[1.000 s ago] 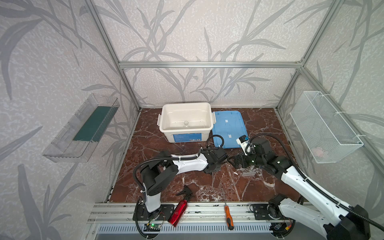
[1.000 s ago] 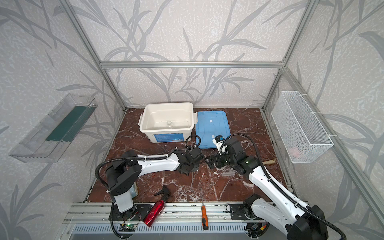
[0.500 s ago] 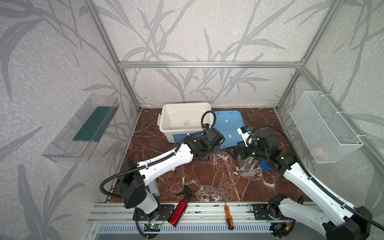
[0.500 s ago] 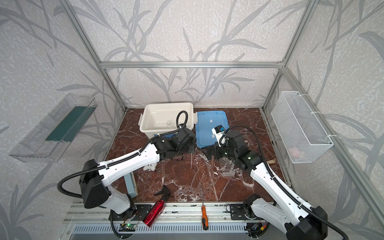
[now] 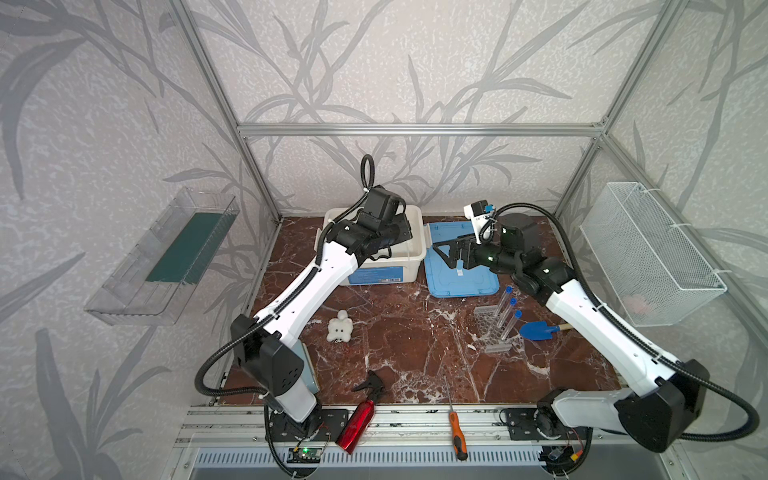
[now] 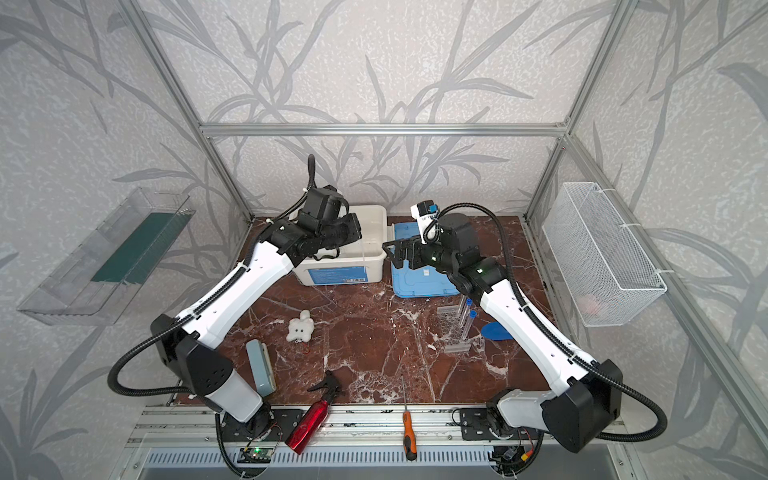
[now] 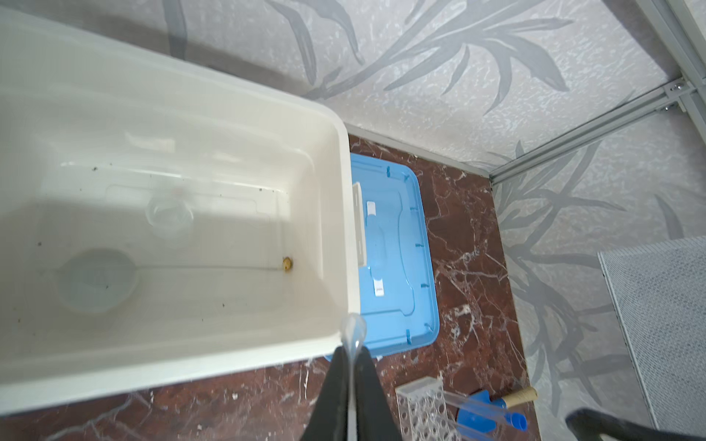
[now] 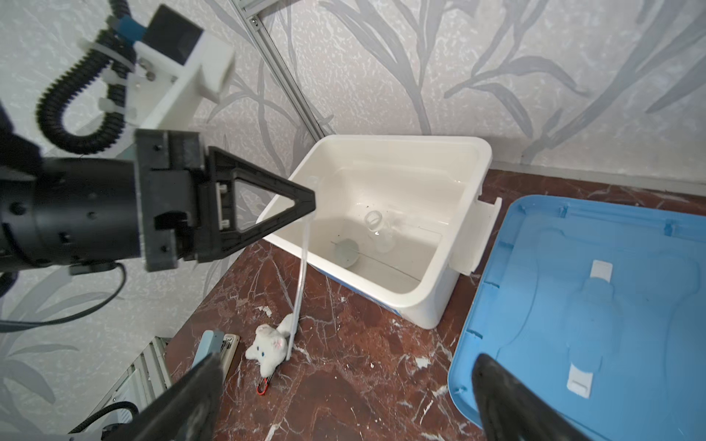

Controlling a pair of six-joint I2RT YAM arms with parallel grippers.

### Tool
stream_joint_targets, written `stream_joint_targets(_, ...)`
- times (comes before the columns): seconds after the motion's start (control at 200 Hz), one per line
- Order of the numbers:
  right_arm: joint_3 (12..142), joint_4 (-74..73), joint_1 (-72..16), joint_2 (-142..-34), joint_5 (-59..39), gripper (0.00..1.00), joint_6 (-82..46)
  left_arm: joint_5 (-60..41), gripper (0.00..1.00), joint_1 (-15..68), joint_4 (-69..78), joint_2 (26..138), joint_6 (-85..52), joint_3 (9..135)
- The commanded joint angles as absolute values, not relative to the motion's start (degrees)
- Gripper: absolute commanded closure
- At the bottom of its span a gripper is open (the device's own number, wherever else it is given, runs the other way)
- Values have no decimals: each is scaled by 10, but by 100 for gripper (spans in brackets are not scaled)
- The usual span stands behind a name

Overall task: Organize the chemistry lab equipment
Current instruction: 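Lift the bulb pipette over the white bin with the left gripper, then lower the bulb pipette into the white bin and open the left gripper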

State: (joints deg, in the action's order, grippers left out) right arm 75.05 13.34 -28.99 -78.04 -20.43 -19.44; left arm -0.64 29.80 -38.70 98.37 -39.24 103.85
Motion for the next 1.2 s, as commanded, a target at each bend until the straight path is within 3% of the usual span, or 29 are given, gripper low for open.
stream_joint_targets(0.0, 799, 125, -290, -828, -235, 1, -178, -43, 91, 275, -431, 1056, -361, 1109)
stream_joint_targets(0.375, 923, 213, -287, -962, -186, 0, -104, -56, 90, 246, -516, 1306, -348, 1373)
stream_joint_targets(0.69, 921, 206, -277, -999, -192, 0, -104, -110, 90, 239, -485, 1391, -375, 1375)
stream_joint_targets(1.194, 938, 236, -273, -1018, -192, 0, -74, -124, 85, 236, -470, 1436, -383, 1335)
